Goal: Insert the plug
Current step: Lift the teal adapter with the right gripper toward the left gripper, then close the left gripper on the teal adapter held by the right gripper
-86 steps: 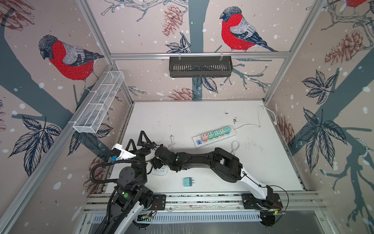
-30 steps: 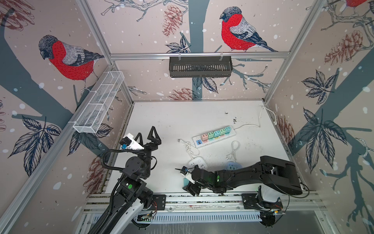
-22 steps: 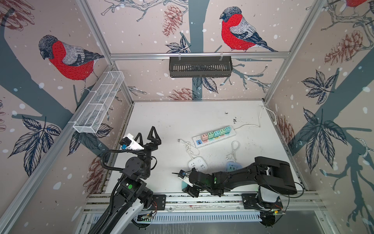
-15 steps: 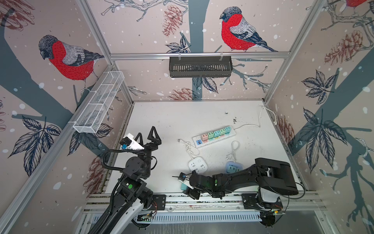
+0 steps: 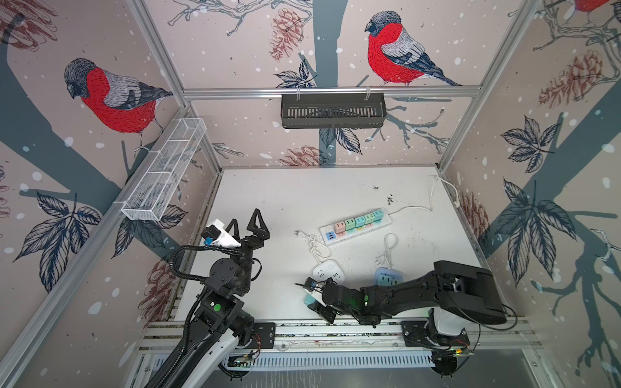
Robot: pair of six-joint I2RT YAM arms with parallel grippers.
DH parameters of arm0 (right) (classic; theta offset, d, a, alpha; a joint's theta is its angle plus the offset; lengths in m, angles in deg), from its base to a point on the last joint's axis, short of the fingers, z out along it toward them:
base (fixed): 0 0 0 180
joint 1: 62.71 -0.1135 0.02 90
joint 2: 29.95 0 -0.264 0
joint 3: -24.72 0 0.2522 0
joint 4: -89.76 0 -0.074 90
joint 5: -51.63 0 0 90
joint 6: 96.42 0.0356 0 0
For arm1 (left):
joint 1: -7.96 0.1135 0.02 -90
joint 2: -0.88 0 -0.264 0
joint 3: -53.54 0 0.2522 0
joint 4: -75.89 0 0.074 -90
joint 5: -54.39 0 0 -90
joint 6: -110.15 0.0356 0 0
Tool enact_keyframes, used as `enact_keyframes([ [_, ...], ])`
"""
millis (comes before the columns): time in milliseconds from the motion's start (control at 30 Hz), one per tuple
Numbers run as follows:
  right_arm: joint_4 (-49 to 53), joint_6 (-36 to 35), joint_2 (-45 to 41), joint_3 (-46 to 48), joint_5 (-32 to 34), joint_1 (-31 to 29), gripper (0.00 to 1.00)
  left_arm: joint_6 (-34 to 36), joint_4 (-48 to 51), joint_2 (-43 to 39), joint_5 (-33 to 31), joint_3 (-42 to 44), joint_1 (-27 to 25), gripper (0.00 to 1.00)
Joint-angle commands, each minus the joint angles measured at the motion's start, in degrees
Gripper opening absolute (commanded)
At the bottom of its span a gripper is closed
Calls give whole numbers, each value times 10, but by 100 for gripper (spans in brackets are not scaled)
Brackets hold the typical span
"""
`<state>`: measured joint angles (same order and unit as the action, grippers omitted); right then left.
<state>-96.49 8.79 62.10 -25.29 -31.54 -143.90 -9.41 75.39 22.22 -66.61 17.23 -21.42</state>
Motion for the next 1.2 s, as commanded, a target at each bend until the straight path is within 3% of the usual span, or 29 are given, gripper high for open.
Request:
enact_keyframes([
  [0, -50, -12, -54, 18, 41, 13, 27, -5, -21, -2, 32, -9, 1, 97],
  [367, -127, -53, -259, 108, 119, 143, 20, 11, -36, 15, 169, -20, 0, 97],
  [467, -138, -66, -301, 126, 132, 177, 17, 40, -59, 65, 229, -36, 1, 97],
  [633, -191, -125, -372, 179, 181, 209, 14, 47, -9, 168, 360, -112, 0, 94],
  [767, -232, -168, -426, 216, 167, 248, 8, 43, -27, 228, 450, -132, -7, 91],
  [900, -235, -232, -479, 234, 45, 294, 7, 75, 12, 262, 441, -170, -42, 89],
  [1167, -234, -363, -494, 242, 80, 297, 4, 156, 47, 327, 404, -220, -144, 85],
])
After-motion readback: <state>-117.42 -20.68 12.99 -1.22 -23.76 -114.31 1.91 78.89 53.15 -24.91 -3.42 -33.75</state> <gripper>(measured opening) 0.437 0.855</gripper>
